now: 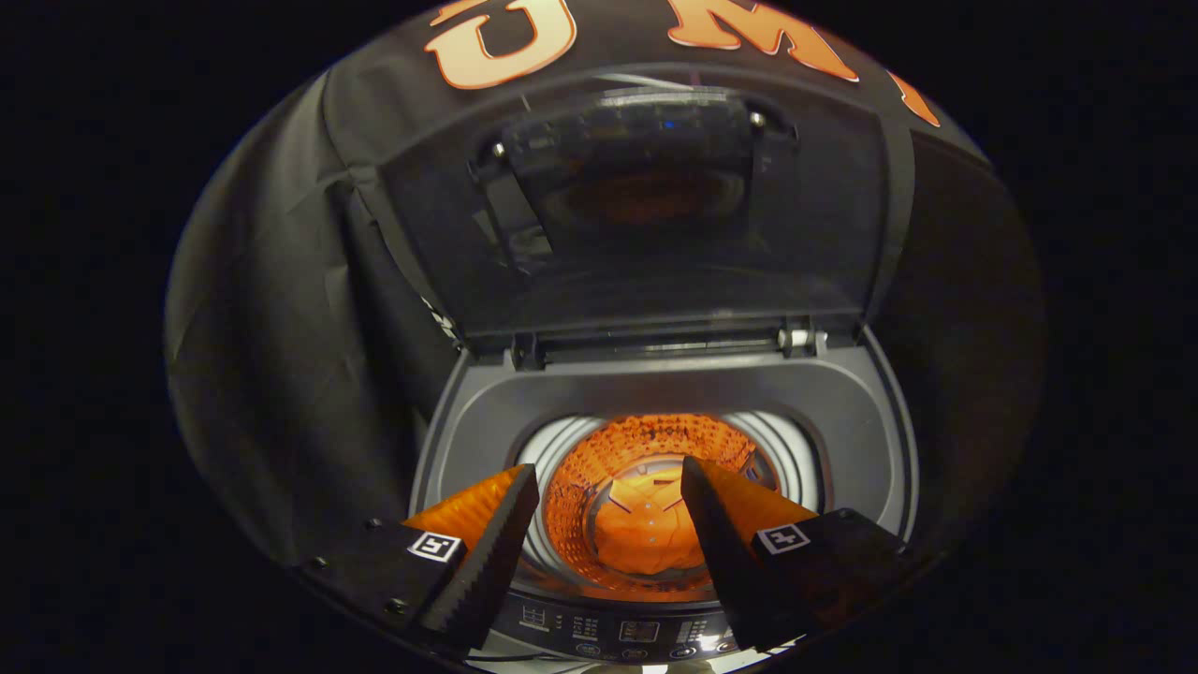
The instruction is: Put the clothes into the washing machine and then close the washing machine lid.
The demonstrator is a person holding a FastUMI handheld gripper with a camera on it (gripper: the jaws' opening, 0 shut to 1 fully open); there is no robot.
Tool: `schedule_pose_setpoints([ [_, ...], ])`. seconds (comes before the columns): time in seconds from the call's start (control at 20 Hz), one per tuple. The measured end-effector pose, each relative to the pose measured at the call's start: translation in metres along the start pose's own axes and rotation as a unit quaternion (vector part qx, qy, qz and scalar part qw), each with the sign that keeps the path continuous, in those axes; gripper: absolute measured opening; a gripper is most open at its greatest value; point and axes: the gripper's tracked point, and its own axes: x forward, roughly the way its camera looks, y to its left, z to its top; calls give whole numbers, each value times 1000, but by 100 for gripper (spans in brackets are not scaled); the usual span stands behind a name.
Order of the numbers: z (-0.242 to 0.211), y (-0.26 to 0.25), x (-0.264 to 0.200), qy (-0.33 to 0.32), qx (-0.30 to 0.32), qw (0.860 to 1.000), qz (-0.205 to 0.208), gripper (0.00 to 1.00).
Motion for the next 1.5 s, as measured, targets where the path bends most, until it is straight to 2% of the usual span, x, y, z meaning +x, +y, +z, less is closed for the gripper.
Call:
schedule_pose_setpoints([
  [0.35,85,-5,-75,-104,-2,995,10,99],
  [0.6,171,-9,-114,-175,10,984,19,98],
  [0.7,207,-13,-113,-189,1,982,10,98],
  [0.9,262,-26,-81,-171,-4,985,-3,98],
  [1.15,272,-57,-21,-124,-5,991,-50,98],
  [1.3,280,-70,-4,-129,-10,989,-67,98],
  [1.5,286,-77,0,-168,-16,983,-74,100],
])
